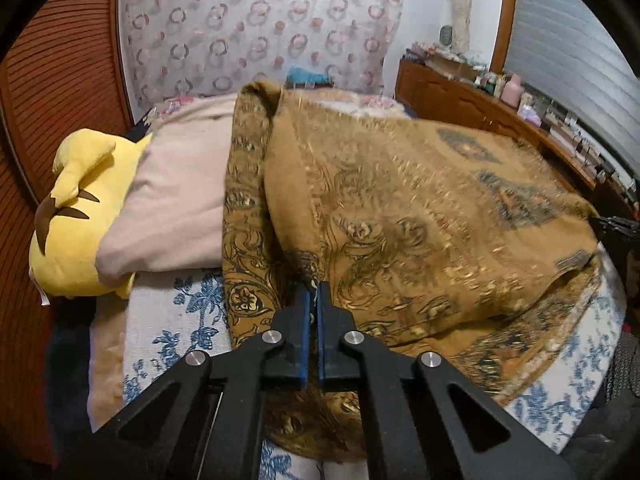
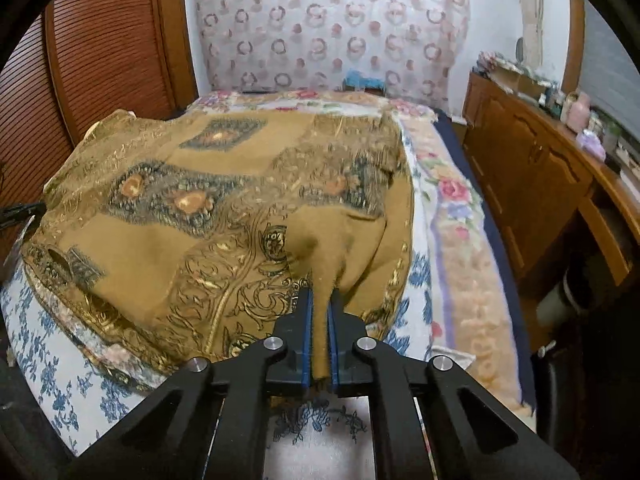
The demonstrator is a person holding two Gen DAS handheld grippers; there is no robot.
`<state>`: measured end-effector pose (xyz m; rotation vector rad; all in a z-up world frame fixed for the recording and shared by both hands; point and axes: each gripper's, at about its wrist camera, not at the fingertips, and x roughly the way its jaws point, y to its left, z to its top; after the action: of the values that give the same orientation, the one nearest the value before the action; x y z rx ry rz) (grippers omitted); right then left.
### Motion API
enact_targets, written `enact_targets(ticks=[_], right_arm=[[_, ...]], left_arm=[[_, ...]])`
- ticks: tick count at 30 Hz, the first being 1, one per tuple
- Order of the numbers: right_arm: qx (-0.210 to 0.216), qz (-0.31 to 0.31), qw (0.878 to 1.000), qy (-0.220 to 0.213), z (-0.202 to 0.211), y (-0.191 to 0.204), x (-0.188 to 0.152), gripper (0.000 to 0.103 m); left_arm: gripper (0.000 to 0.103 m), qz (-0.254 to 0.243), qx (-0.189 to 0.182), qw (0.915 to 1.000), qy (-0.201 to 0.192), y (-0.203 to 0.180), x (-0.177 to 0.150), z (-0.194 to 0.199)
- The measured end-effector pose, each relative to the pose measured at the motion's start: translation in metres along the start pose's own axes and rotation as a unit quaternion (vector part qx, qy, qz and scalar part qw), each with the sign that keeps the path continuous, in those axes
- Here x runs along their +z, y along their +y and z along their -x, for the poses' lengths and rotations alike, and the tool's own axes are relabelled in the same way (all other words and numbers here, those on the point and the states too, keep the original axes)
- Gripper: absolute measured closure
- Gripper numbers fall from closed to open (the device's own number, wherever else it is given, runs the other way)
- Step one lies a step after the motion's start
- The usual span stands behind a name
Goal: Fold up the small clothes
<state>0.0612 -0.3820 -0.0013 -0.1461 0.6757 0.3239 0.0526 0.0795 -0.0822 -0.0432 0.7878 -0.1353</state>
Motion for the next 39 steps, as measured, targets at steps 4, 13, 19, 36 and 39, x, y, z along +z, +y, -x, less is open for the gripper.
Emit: enact_targets(ticks=[4, 13, 19, 36, 39], right_arm=[[-0.005, -0.008, 1.000, -0.026, 0.016, -0.004, 0.002, 0.098], [-0.004, -0.019, 0.999, -0.030, 0.029, -0.007, -0.007, 0.098], [-0.019, -0.015, 0.999, -0.027, 0.030, 0.000, -0.006, 0.095], [0.019, 0.038, 0.999, -0.022, 0.009, 0.066, 0.000, 0.050], [0.031, 0.048, 0.998, -0.009, -0.005, 0.080, 0.000, 0.050]], left_arm=[[0.100, 0.007, -0.020, 0.9996, -0.020, -0.001, 0.001, 0.025], [0.100, 0.007, -0.010, 0.9999, -0.006, -0.004, -0.011, 0.026], [0.078, 0.012, 0.003, 0.9999, -0.001, 0.000, -0.013, 0.020], [0.040, 0.027, 0.029, 0.9983, 0.043, 0.018, -0.016, -0.014], [0.040, 0.026, 0.028, 0.9983, 0.044, 0.018, -0.017, -0.015]])
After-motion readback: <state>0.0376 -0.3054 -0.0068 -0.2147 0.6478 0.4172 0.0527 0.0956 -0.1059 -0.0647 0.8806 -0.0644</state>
